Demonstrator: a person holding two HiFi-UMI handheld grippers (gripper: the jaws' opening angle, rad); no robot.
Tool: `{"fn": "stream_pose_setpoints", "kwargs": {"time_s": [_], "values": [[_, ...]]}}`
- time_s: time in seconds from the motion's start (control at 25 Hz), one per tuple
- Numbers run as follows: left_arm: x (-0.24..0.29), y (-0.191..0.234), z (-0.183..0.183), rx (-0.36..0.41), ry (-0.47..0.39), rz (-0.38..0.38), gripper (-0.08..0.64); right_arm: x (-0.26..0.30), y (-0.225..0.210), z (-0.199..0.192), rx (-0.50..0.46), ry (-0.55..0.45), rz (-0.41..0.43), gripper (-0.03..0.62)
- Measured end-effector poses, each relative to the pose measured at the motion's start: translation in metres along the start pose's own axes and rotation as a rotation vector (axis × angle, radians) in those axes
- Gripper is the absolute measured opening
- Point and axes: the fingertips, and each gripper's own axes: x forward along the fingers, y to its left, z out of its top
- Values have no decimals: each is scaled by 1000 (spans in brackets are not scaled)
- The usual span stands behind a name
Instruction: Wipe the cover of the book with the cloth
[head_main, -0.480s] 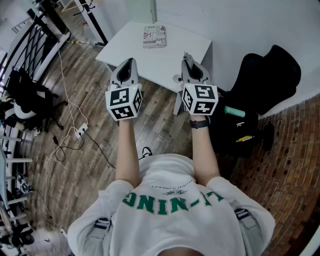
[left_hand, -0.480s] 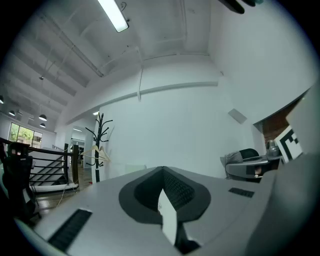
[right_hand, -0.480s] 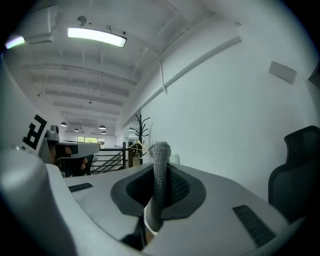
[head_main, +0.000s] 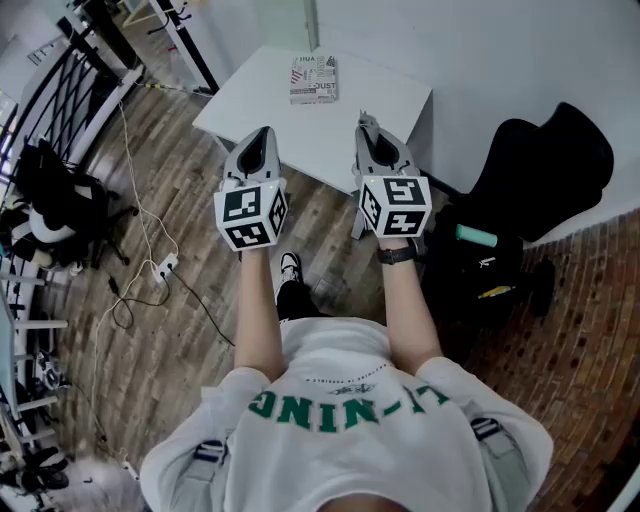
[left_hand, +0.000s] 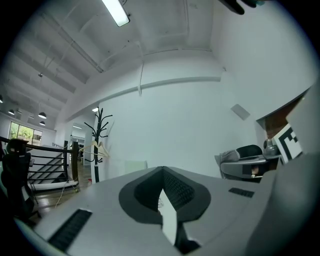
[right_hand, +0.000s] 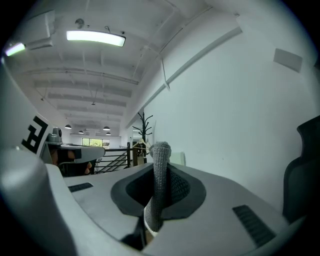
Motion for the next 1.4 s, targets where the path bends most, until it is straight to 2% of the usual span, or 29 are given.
{"fn": "stream_pose_setpoints", "kwargs": {"time_s": [0.2, 0.52, 0.76, 0.88, 1.08, 1.28, 1.4], "values": [[71, 53, -5, -8, -22, -38, 12, 87, 5, -7, 7, 10, -1, 34], [187, 154, 27, 16, -45, -115, 12, 241, 28, 31, -5, 4, -48, 34], [259, 214, 8, -11, -11, -174, 12, 336, 27, 17, 15, 58, -95, 34], [290, 225, -10, -42, 22, -200, 12, 362, 16, -1, 38, 110, -117, 34], [343, 221, -42, -70, 80, -234, 12, 408, -15, -36, 98, 188, -113, 37], [404, 217, -76, -78, 147, -236, 12, 459, -48, -89, 218, 301, -52, 38], [443, 218, -93, -80, 188, -227, 12, 496, -72, -120, 251, 392, -39, 38]]}}
